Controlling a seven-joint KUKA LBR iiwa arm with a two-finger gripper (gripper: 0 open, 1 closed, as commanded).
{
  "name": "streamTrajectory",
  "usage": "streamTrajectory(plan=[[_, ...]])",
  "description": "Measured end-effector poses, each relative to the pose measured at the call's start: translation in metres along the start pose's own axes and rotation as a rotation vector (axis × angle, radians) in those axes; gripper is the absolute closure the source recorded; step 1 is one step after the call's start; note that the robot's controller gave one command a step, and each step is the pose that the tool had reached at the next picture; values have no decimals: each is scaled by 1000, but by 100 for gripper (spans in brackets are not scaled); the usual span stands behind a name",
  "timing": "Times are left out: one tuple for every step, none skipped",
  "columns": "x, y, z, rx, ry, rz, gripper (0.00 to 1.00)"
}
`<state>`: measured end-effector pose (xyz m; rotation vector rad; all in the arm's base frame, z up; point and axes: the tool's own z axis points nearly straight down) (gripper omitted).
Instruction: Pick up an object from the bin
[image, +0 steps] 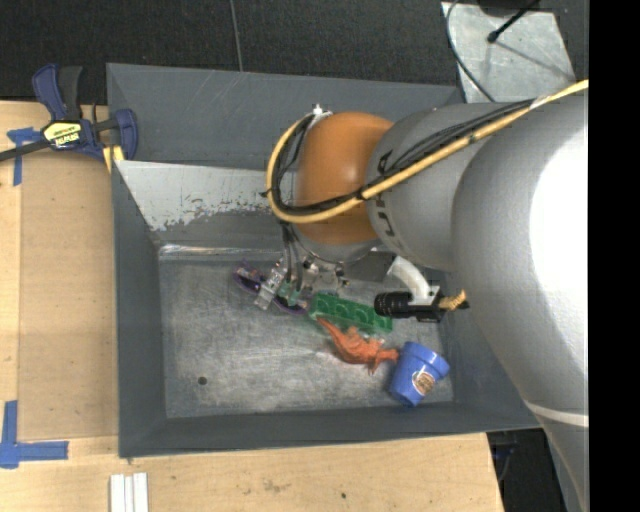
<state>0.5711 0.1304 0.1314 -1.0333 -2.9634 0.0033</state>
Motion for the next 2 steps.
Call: streamTrajectory(plan=[[-1,1,-21,-4,-3,-1,100],[-1,1,-35,-5,-4,-2,100]])
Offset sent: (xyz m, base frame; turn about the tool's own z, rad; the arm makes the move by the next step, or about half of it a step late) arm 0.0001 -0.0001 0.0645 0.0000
